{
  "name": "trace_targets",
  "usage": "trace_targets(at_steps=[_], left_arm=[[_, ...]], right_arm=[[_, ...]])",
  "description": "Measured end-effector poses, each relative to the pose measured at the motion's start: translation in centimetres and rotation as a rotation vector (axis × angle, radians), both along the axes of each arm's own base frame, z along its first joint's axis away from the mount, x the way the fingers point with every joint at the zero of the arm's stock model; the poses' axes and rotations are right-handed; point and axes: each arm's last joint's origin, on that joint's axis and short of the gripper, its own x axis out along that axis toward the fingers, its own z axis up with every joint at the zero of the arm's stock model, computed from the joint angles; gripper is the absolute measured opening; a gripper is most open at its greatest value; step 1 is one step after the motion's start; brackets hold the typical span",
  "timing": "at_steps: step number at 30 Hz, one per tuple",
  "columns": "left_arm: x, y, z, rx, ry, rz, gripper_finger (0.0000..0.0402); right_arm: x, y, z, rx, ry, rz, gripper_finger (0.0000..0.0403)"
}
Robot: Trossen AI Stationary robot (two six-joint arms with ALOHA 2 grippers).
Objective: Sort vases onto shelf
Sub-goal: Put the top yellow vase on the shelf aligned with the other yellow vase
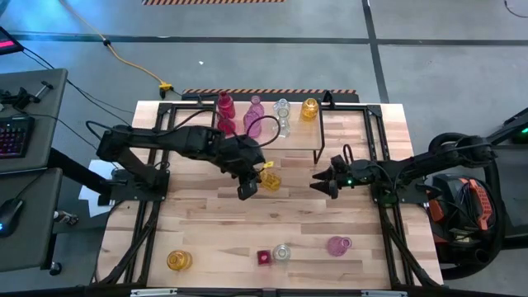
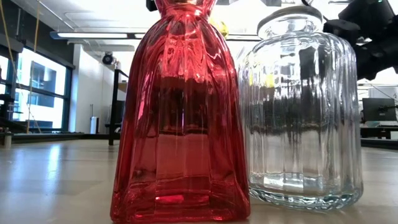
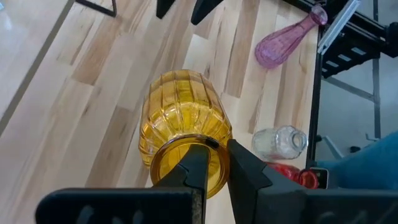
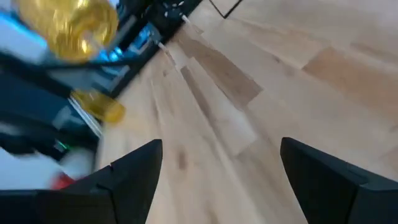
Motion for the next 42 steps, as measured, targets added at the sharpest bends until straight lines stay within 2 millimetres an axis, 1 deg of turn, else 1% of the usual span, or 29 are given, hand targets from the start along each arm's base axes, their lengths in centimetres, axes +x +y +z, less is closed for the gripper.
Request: trace_targets(at_steps=[2, 4, 7, 10, 12, 15, 17, 19, 23, 26, 28, 30, 34, 38, 42], left_arm=[[0.5, 0.0, 0.0, 0.005, -0.006, -0.006, 0.0024], [0.8, 0.0, -0.1, 0.016, -0.004, -0.020, 0.0024], [1.3, 0.1, -0.2, 0.019, -0.004, -0.021, 0.0024], [1.4, 0.3, -0.3, 0.017, 0.000, -0.026, 0.0024], [1.6, 0.3, -0.4, 0.014, -0.001, -0.029, 0.0024], [1.7, 0.4, -0.5, -0.001, 0.001, -0.038, 0.0024], [1.7, 0.4, -0.3, -0.007, -0.015, -0.043, 0.0024], [1.7, 0.4, -0.3, -0.008, -0.014, -0.043, 0.0024], [1.7, 0.4, -0.3, -0.020, -0.012, -0.050, 0.0025], [1.7, 0.4, -0.3, -0.023, -0.011, -0.053, 0.0025], [1.7, 0.4, -0.3, -0.023, -0.011, -0.054, 0.0025], [1.7, 0.4, -0.3, -0.023, -0.012, -0.054, 0.0025], [1.7, 0.4, -0.3, -0.019, -0.017, -0.059, 0.0025], [1.7, 0.4, -0.3, -0.016, -0.017, -0.059, 0.0025], [1.8, 0.4, -0.3, -0.010, -0.017, -0.054, 0.0025]], right_arm=[[0.1, 0.0, 0.3, 0.095, -0.024, -0.025, 0.0309], [0.3, 0.0, 0.7, 0.152, -0.059, -0.039, 0.0309], [0.4, 0.1, 1.3, 0.181, -0.121, -0.009, 0.0309], [0.6, 0.3, 2.3, 0.173, -0.227, 0.050, 0.0309], [0.8, 0.4, 3.4, 0.114, -0.308, 0.100, 0.0309], [1.6, 0.6, 5.1, 0.004, -0.337, 0.164, 0.0309], [2.3, 0.7, 6.5, -0.074, -0.312, 0.196, 0.0309], [3.0, 0.8, 7.7, -0.161, -0.248, 0.216, 0.0309], [3.9, 0.6, 10.3, -0.360, -0.139, 0.196, 0.0309], [4.8, 0.5, 12.5, -0.473, -0.162, 0.197, 0.0309], [5.4, 0.3, 13.5, -0.521, -0.166, 0.198, 0.0309], [6.0, 0.0, 13.9, -0.556, -0.140, 0.201, 0.0309], [7.6, -0.4, 14.2, -0.609, -0.106, 0.226, 0.0309], [9.4, -0.2, 13.9, -0.618, -0.081, 0.289, 0.0309], [11.0, 0.1, 14.3, -0.584, -0.107, 0.363, 0.0309]])
